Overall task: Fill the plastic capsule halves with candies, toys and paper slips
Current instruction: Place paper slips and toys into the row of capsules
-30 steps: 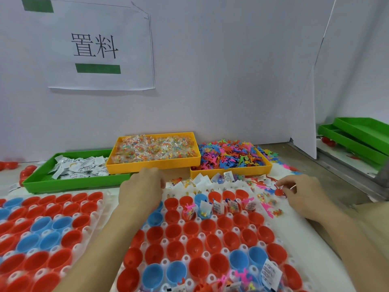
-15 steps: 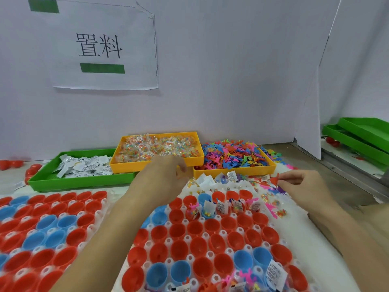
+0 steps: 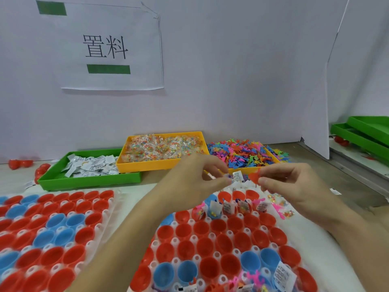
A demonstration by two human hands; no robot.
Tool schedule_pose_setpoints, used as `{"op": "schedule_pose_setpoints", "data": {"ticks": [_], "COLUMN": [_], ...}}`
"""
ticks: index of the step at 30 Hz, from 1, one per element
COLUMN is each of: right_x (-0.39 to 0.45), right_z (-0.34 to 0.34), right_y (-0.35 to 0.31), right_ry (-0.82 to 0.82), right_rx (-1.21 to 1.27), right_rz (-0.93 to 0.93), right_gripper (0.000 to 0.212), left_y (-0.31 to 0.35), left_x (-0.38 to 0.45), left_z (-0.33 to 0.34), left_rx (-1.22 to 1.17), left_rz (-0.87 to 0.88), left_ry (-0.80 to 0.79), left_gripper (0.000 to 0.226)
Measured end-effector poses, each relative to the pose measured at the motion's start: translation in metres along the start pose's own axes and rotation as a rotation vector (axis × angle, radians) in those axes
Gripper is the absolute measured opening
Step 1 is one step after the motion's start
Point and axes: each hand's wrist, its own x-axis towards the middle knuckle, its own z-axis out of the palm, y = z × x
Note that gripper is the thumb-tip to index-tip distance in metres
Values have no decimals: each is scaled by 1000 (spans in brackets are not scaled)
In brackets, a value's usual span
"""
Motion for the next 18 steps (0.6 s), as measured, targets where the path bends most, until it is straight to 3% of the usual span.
{"op": "schedule_pose_setpoints", "data": {"ticks": [4,11,18], "right_x": [-6,-7,8], "right_z": [14,24,-11], "right_y": [-13,-9,23], "right_ry": [-123,-137,201], "right_rx": [24,32,-128], "right_rz": [-48,-41,78], "right_gripper": [18,18,25], "left_y": [7,1,-34], "left_x": [1,2,-3], "left_z": [15,10,-34], "left_rx": [-85,-106,142], "left_rz": [77,45,-242], "left_ry": [-15,15,-46], "left_gripper": [20,13,11]}}
